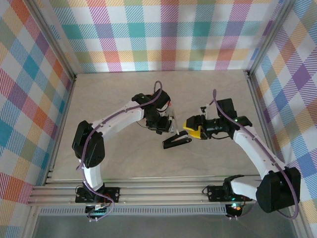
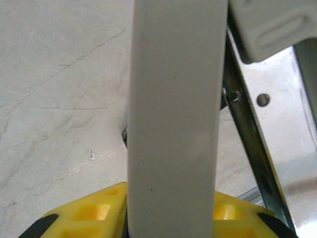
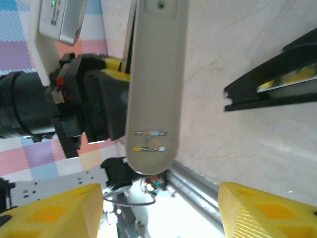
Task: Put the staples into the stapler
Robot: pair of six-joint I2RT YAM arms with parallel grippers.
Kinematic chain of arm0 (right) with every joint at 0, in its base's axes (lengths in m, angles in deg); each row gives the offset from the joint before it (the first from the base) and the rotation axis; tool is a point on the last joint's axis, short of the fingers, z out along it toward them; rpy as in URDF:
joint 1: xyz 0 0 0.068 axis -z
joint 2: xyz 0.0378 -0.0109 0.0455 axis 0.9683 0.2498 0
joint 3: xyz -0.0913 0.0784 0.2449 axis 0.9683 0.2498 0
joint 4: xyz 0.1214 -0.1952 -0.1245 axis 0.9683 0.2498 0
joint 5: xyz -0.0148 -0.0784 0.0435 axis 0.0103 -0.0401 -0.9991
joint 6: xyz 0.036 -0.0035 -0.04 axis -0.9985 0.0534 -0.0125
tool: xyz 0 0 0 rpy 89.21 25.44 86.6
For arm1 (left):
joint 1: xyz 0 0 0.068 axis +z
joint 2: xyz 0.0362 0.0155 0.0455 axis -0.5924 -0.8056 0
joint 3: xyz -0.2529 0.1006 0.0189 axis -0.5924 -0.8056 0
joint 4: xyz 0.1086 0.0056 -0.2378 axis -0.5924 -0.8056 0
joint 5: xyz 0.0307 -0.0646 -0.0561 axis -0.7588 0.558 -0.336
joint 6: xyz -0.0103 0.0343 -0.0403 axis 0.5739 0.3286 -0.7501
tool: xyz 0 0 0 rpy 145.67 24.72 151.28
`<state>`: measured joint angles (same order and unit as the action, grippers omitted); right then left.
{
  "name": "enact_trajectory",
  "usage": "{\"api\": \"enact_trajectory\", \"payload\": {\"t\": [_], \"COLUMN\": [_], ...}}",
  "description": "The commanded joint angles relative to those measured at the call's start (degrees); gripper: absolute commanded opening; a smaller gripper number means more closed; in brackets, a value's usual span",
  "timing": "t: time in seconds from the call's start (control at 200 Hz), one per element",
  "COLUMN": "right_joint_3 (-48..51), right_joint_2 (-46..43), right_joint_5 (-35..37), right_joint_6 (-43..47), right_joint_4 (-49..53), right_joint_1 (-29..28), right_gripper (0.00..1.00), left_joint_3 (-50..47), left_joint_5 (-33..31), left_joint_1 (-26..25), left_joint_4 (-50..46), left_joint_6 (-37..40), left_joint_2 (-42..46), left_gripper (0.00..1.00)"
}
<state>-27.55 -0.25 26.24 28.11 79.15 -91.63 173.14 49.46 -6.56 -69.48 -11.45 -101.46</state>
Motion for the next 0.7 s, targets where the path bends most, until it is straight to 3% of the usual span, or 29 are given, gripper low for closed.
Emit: {"api": "enact_trajectory", "payload": {"t": [0.0,0.26,0.515,0.58,0.695], "right_joint_3": [-1.8,-1.8,-1.1,-1.1,-0.9], "right_joint_2": [1.8,5.7,6.8,6.7,5.8], "right_joint_5": [-2.3,1.2,0.7,0.8,4.0], "right_joint_6": [-6.4,-7.3,-9.0,-9.1,-9.8], "right_joint_4": [-4.3,-5.3,-10.8,-11.4,-9.9], "right_joint_1": [-2.7,-4.3,-4.3,-4.3,-4.0], "right_gripper": [0.62,0.59,0.22,0.16,0.11], "left_joint_3": [3.4,3.7,4.8,5.1,6.1], "left_joint_5": [-0.2,1.7,2.8,1.9,-1.2], "left_joint_1": [-1.1,-2.1,-2.5,-2.5,-2.3], "left_joint_4": [0.8,3.8,4.1,3.6,2.2], "left_joint_6": [3.0,3.6,3.8,3.3,1.9], "left_joint_2": [0.6,0.8,0.7,0.8,1.0], "left_gripper": [0.0,0.0,0.04,0.09,0.31]}}
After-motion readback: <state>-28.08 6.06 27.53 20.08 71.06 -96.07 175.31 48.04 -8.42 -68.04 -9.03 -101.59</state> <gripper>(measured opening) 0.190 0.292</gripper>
